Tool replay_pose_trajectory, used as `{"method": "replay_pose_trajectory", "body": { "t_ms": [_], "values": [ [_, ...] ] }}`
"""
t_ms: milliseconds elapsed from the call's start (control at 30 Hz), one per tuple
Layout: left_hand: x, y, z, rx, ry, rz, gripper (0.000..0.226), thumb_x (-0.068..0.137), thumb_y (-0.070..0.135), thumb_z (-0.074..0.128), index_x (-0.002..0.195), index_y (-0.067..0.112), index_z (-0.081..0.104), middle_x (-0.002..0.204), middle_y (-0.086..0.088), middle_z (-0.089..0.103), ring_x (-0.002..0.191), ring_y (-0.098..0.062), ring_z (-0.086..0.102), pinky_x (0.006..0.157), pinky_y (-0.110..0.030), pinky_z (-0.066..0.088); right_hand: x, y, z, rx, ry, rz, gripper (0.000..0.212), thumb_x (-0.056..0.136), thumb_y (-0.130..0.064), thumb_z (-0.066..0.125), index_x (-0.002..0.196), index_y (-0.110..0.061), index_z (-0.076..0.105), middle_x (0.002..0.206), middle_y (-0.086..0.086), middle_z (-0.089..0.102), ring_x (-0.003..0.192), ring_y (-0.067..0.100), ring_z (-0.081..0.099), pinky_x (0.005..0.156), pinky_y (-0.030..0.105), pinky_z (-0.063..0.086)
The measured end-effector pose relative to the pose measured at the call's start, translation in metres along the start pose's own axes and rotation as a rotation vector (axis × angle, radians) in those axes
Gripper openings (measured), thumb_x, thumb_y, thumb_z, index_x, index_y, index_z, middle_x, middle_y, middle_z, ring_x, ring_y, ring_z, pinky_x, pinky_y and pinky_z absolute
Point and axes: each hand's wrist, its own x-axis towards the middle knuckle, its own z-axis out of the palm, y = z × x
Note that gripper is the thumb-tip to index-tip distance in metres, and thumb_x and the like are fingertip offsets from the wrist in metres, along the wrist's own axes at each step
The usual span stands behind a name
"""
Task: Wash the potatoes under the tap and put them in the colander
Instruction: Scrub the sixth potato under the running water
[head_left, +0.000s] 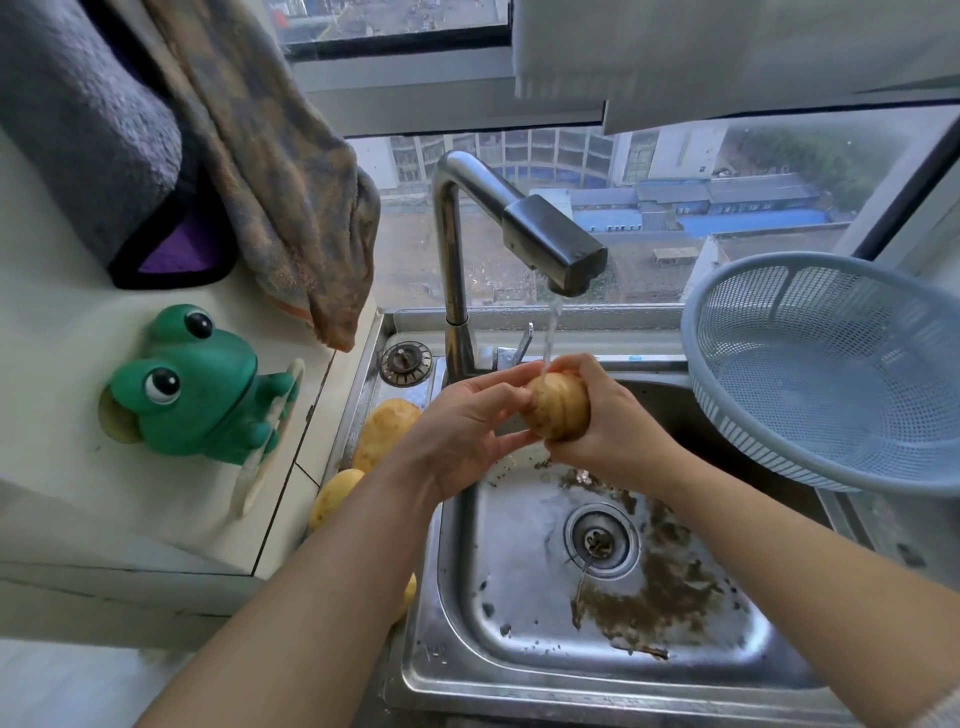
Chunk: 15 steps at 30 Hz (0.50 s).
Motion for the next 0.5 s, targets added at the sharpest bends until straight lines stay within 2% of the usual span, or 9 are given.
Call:
{"method": "replay_pose_trajectory", "body": {
  "t_ms": [167,267,367,500],
  "values": [
    [-0.003,0.0,0.0,0.052,0.008,0.039,0.034,0.092,0.002,0.057,0.125,0.001,0.061,0.124,-0.018,0.06,0.109,-0.026,0.063,0.08,-0.033,0.058,0.001,-0.001,0.001,-0.008,-0.023,-0.004,0.062,0.07,0.0,0.075,0.114,-0.027,0.04,0.092,-0.011,0.048,0.075,0.005,0.054,0.058,0.008,0.045],
    [-0.003,0.002,-0.001,0.006,-0.003,0.022,0.034,0.092,-0.001,0.054,0.126,0.0,0.06,0.123,-0.018,0.06,0.104,-0.025,0.064,0.079,-0.034,0.059,0.002,-0.002,0.0,-0.013,-0.014,-0.009,0.062,0.069,0.0,0.075,0.113,-0.027,0.041,0.091,-0.011,0.05,0.075,0.005,0.054,0.058,0.006,0.043],
    [-0.003,0.001,0.0,-0.03,-0.006,0.023,0.035,0.093,0.0,0.053,0.128,0.0,0.059,0.127,-0.019,0.058,0.11,-0.026,0.061,0.079,-0.034,0.059,0.004,-0.002,-0.001,-0.02,-0.012,-0.009,0.063,0.068,0.0,0.075,0.113,-0.027,0.041,0.091,-0.012,0.05,0.075,0.005,0.055,0.059,0.008,0.045],
    [-0.003,-0.004,0.01,0.084,0.034,0.131,0.039,0.091,0.002,0.059,0.13,0.0,0.056,0.126,-0.017,0.06,0.103,-0.022,0.065,0.079,-0.031,0.058,0.005,-0.001,-0.003,-0.012,0.002,0.016,0.064,0.067,0.001,0.075,0.116,-0.024,0.043,0.091,-0.01,0.05,0.073,0.005,0.054,0.057,0.01,0.046]
  ]
}}
